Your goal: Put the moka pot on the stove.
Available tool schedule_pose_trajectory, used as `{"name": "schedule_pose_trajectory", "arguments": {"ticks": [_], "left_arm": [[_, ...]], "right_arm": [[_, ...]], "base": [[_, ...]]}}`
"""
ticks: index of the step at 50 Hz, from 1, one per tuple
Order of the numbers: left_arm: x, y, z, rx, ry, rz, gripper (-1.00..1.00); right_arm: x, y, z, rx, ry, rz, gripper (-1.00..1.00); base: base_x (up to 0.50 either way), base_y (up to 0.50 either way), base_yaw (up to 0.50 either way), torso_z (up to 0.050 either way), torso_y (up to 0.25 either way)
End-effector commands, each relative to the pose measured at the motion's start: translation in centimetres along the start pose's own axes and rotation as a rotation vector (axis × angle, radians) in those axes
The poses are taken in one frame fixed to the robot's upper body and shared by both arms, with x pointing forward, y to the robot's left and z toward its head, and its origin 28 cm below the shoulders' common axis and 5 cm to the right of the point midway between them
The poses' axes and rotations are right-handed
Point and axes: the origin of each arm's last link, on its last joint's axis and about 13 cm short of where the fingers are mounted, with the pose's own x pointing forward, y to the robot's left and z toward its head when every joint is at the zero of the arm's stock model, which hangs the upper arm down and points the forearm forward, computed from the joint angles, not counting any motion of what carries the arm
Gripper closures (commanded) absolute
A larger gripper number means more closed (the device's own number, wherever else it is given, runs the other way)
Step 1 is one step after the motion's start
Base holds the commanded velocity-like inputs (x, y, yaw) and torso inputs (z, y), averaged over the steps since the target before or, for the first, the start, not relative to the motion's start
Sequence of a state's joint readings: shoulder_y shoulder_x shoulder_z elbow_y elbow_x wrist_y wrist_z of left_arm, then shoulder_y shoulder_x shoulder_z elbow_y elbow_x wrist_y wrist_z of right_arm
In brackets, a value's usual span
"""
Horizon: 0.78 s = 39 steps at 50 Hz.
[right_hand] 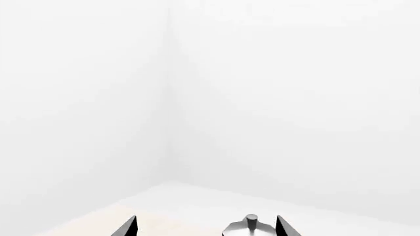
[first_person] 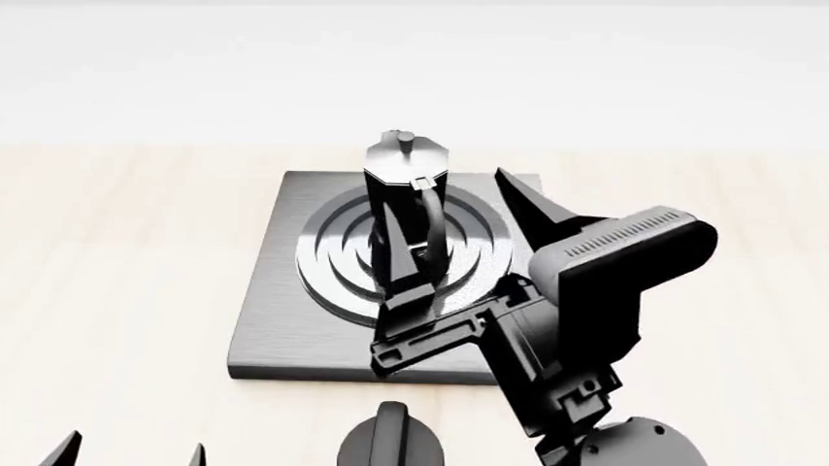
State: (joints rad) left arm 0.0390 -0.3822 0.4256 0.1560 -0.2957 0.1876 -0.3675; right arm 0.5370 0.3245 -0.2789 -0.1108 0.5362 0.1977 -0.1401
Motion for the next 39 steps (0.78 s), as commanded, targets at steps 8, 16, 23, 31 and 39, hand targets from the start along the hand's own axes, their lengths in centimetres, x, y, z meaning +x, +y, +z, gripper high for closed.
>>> {"name": "schedule_pose_trajectory", "arguments": {"ticks": [8,16,23,31,39], "left_arm": [[-0.1,0.1,0.2,-0.001,-0.007,-0.001,-1.00],[0.1,0.1,0.2,-0.002,-0.007,0.000,-1.00],[0.2,0.1,0.2,-0.003,-0.004,0.000,-1.00],[0.2,0.1,0.1,-0.003,-0.004,-0.001,-1.00],[0.2,0.0,0.1,-0.003,-0.003,-0.003,-1.00]], "right_arm": [[-2.3,0.9,1.4,-0.014,-0.053,0.012,-1.00],[-3.2,1.2,1.8,-0.022,-0.075,0.012,-1.00],[-3.9,1.5,2.1,-0.035,-0.088,0.018,-1.00],[-4.8,2.1,2.7,-0.028,-0.116,0.040,-1.00],[-5.7,2.6,3.4,-0.042,-0.146,0.047,-1.00]], "base": [[0.00,0.00,0.00,0.000,0.000],[0.00,0.00,0.00,0.000,0.000],[0.00,0.00,0.00,0.000,0.000],[0.00,0.00,0.00,0.000,0.000],[0.00,0.00,0.00,0.000,0.000]]}}
